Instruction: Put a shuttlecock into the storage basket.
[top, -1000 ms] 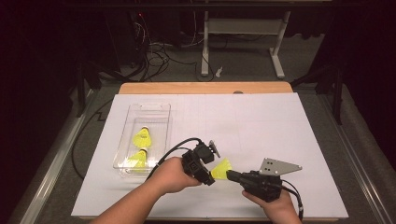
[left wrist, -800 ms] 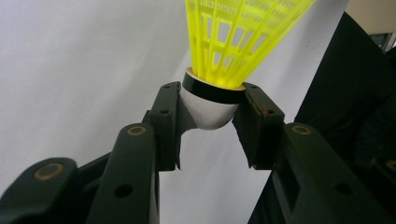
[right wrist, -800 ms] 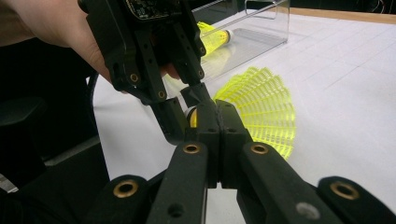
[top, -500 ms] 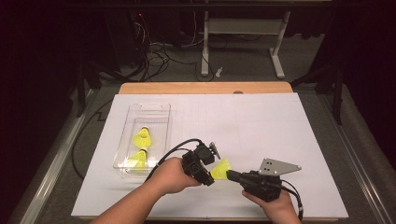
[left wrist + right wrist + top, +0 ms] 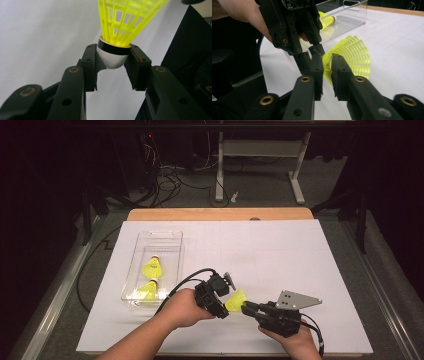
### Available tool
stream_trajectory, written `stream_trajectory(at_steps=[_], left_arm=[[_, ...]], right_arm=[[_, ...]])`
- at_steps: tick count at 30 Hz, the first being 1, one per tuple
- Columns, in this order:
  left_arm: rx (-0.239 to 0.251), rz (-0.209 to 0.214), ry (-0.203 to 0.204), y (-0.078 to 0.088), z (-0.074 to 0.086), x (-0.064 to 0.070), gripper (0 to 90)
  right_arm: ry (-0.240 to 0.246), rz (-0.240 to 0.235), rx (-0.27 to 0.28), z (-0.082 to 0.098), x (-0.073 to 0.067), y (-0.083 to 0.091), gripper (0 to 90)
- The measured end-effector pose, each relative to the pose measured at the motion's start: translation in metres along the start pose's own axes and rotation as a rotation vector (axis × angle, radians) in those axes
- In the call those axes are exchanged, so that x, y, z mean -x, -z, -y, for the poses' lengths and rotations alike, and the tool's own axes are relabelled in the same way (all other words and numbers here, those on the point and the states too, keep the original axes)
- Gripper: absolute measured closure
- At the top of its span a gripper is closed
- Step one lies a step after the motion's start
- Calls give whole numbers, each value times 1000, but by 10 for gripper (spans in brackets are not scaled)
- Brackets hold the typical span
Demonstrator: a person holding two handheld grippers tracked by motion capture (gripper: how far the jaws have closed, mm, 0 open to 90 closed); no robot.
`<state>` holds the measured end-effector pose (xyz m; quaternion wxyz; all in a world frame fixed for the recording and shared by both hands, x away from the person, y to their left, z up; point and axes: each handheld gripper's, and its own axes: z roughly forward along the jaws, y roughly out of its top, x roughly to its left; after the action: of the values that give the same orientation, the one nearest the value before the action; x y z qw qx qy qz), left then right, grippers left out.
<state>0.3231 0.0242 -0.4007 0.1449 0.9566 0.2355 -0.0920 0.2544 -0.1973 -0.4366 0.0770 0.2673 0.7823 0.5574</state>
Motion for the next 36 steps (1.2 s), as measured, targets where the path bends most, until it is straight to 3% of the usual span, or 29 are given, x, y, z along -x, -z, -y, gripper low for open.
stream_trajectory(at_steps=[10,17,20,27,36], left_arm=[[-10,-16,18,0,1,-4,638],[-14,-23,21,0,2,-7,637],[-4,-24,36,2,4,-9,638],[-4,-37,60,7,9,-13,638],[21,-34,81,11,12,-17,638]], right_arm=[[44,72,9,-1,-5,4,662],[48,133,5,-4,-6,11,580],[19,163,5,-5,-2,15,521],[4,285,-45,-1,12,32,379],[-16,409,-70,24,25,49,178]])
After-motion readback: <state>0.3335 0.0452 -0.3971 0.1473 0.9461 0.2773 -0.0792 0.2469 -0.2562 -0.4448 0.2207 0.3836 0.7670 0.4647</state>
